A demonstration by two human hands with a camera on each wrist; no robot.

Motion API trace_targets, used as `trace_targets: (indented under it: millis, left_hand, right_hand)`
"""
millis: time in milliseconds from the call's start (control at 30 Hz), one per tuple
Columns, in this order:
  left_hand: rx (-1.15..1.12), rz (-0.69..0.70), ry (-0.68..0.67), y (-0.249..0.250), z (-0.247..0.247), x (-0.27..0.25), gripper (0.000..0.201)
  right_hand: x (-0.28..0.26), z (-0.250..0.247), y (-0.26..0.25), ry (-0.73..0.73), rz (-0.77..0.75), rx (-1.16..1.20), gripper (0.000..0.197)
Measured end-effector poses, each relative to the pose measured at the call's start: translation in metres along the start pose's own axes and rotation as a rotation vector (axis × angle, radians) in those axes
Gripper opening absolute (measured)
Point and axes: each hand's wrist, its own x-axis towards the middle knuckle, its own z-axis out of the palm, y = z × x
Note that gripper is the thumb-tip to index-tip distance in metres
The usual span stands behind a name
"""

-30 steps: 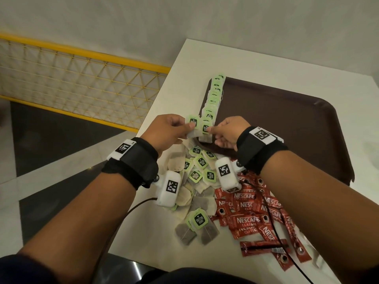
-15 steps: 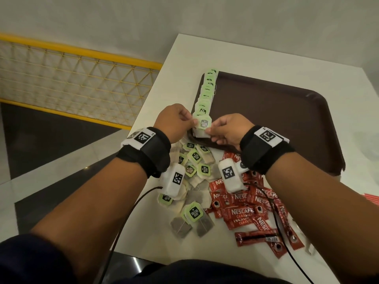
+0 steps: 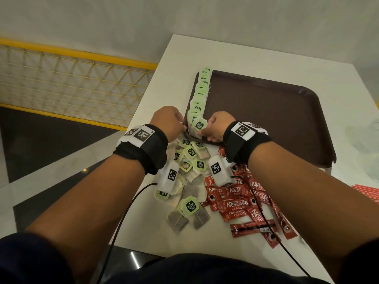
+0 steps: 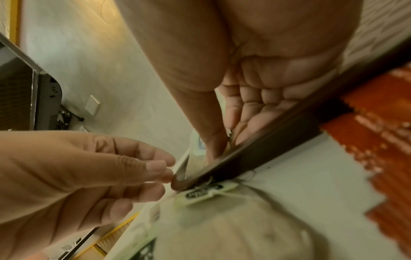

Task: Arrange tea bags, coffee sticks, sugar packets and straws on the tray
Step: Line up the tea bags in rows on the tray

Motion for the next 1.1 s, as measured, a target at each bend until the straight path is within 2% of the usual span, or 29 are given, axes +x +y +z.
trace_targets:
  millis: [200, 300, 467, 567, 667, 767, 900, 967, 1100]
  left_hand:
    - [0.023, 0.054, 0.043, -0.003, -0.021, -0.021, 0.01]
    - [0.094, 0.069, 0.043, -0.015, -0.032, -0.039, 0.017]
    - [0.261, -0.004, -0.086, -0.039, -0.034, -0.068, 0.043]
    - [0.25, 0.001, -0.151, -0.044, -0.023, -0.082, 0.06]
    - [0.228, 0.046, -0.164, -0.045, -0.011, -0.093, 0.069]
    - [0.228, 0.068, -0.136, -0.046, -0.002, -0.092, 0.069]
    - [0.196, 0.021, -0.089, -0.045, 0.005, -0.09, 0.068]
    - [0.141, -0.02, -0.059, -0.043, 0.006, -0.089, 0.063]
    - [0.1, -0.104, -0.013, -0.041, 0.003, -0.084, 0.045]
  right_hand:
    - [-0.016, -0.012, 0.003, 0.042, -0.035, -0.073, 0.043]
    - [-0.038, -0.02, 0.007, 0.076, -0.152, -0.129, 0.036]
    - [-0.071, -0.012, 0.018, -0.08, -0.3, -0.305, 0.028]
    - [-0.077, 0.0, 0.023, -0.133, -0.311, -0.448, 0.046]
    - [-0.076, 0.008, 0.024, -0.11, -0.32, -0.511, 0.069]
    - [-0.075, 0.016, 0.019, -0.083, -0.313, -0.54, 0.078]
    - [-0.073, 0.029, 0.009, -0.038, -0.279, -0.602, 0.084]
    - [-0.072, 0.034, 0.005, -0.015, -0.277, -0.628, 0.079]
    - [-0.071, 0.036, 0.001, 0.002, -0.3, -0.641, 0.054]
